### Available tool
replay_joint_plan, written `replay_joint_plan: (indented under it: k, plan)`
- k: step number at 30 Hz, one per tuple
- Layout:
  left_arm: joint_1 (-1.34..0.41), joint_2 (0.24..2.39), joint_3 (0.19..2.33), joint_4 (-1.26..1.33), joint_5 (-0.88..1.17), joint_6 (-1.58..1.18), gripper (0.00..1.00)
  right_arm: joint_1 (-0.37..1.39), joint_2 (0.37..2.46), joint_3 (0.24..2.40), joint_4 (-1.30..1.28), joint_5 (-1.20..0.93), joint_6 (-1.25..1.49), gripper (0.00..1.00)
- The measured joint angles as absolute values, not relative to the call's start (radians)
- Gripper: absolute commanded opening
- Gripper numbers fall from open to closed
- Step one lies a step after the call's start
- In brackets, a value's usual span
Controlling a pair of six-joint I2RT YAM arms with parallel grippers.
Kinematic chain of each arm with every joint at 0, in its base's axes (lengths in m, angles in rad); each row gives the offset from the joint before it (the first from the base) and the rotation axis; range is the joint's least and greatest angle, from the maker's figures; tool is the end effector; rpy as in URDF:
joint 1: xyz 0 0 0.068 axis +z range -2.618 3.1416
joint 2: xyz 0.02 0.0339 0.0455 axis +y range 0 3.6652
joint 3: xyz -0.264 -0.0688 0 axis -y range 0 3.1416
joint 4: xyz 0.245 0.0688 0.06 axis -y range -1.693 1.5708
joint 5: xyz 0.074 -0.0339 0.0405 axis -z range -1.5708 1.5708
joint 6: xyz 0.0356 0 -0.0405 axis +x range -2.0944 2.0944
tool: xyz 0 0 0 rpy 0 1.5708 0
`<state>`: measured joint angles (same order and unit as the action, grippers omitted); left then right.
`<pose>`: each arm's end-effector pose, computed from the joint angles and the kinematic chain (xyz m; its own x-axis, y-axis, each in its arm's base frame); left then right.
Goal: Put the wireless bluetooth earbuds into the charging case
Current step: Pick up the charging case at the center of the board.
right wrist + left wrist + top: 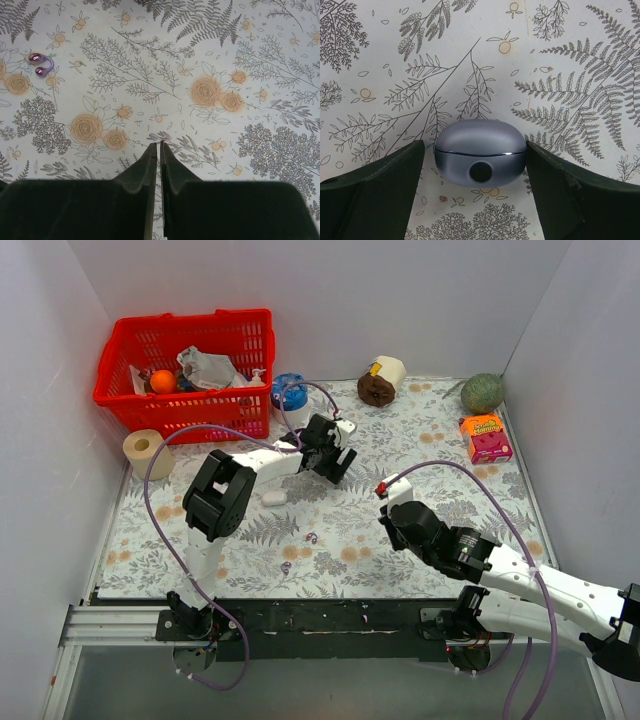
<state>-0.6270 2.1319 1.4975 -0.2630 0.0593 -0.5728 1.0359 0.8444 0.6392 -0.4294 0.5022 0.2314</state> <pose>0.3726 -0.2726 0.1545 -0.8656 -0.0409 -0.4990 0.1743 0.9097 -0.3769 0.1072 0.1474 0.2573 -0.4218 -0.3175 -0.8493 -0.4724 0.8765 -0.0931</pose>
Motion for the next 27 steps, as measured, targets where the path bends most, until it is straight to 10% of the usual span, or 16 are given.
replay_joint_plan:
  k: [17, 27]
  plan:
    - [-0.633, 2.061, 1.400, -0.247, 0.051, -0.601, 0.13, 1.032, 0.841, 0.646, -0.424, 0.499, 0.236, 0.18]
    - [-0.640, 1.323, 0.805, 0.201, 0.217, -0.654, 0.00, 0.982, 0.902, 0.885, -0.413, 0.280, 0.305, 0.52]
